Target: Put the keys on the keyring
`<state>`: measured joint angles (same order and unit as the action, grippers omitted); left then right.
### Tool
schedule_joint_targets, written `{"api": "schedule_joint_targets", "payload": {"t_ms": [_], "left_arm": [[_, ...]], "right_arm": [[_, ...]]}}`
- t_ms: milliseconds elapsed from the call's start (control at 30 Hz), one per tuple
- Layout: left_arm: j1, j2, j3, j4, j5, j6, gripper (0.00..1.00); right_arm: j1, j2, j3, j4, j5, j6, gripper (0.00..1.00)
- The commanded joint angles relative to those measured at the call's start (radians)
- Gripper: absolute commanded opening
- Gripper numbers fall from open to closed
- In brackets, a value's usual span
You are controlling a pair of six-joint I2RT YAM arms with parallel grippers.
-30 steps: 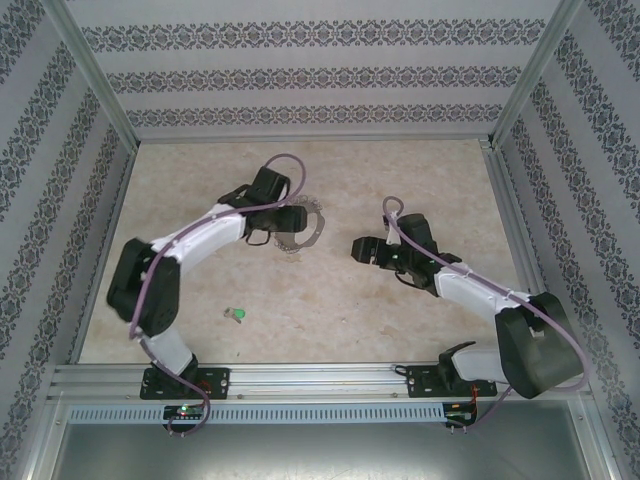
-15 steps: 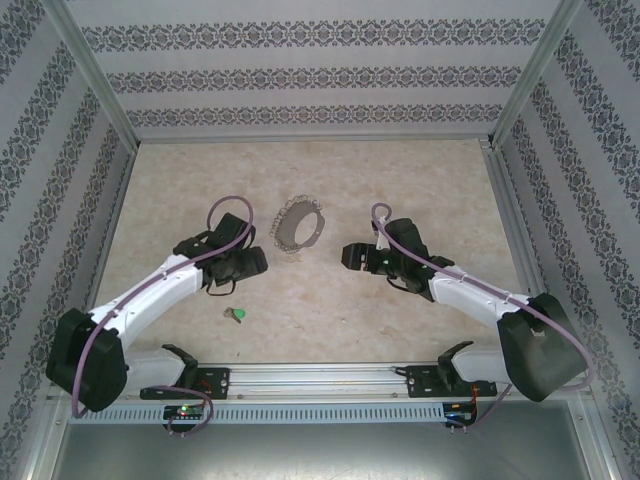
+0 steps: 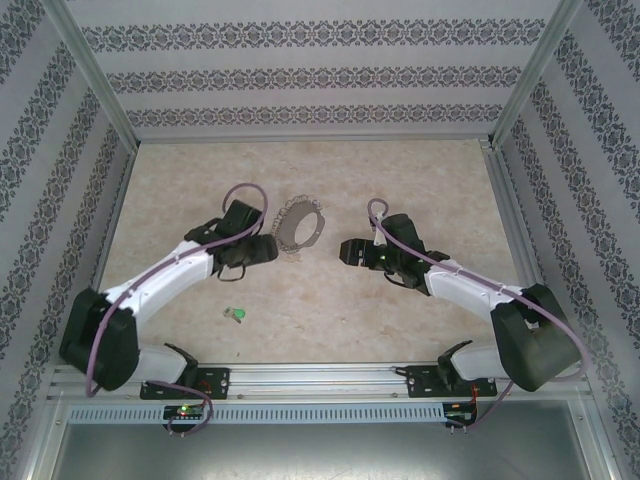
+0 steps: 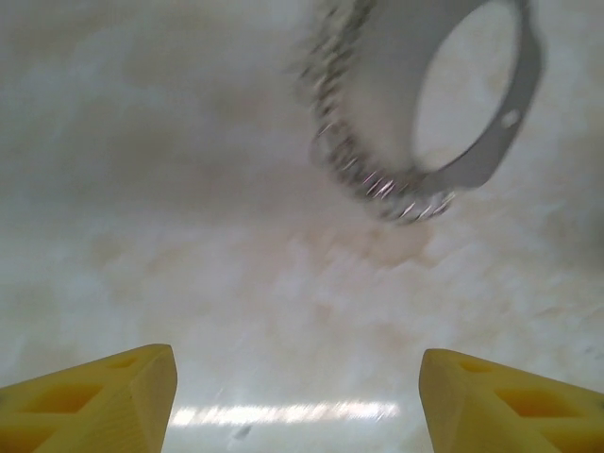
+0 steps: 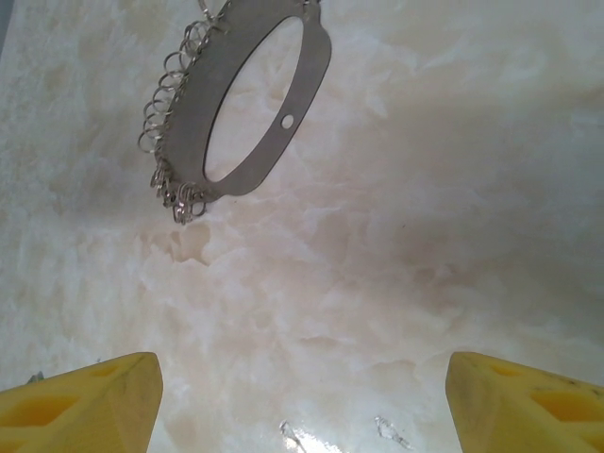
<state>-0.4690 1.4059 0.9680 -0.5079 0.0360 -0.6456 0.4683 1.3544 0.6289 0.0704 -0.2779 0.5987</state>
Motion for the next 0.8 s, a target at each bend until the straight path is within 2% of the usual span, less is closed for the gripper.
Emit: {"api": "schedule_joint_targets", "payload": {"t_ms": [0, 167, 400, 767], "left_arm": [[-0.034, 0.121, 0.131, 0.083, -0.005, 0.132, 0.7], [-0.053, 0.339, 0.328, 0.07, 0.079, 0.298, 0.63], [-0.057, 0.562, 0.55, 0.052, 0.151, 0.494, 0.62], [-0.057, 0.797, 0.852, -0.053, 0.179, 0.586, 0.51]], "right_arm": [[-0.032, 0.022, 0.036, -0.004, -0.006, -0.008, 0.79], [-0.068, 0.048, 0.054, -0.003, -0.034, 0.001, 0.79], [-0.12, 0.067, 0.055, -0.011, -0.05, 0.009, 0.79], [-0.147, 0.125, 0.068, 0.004, -0.058, 0.014, 0.79]]}}
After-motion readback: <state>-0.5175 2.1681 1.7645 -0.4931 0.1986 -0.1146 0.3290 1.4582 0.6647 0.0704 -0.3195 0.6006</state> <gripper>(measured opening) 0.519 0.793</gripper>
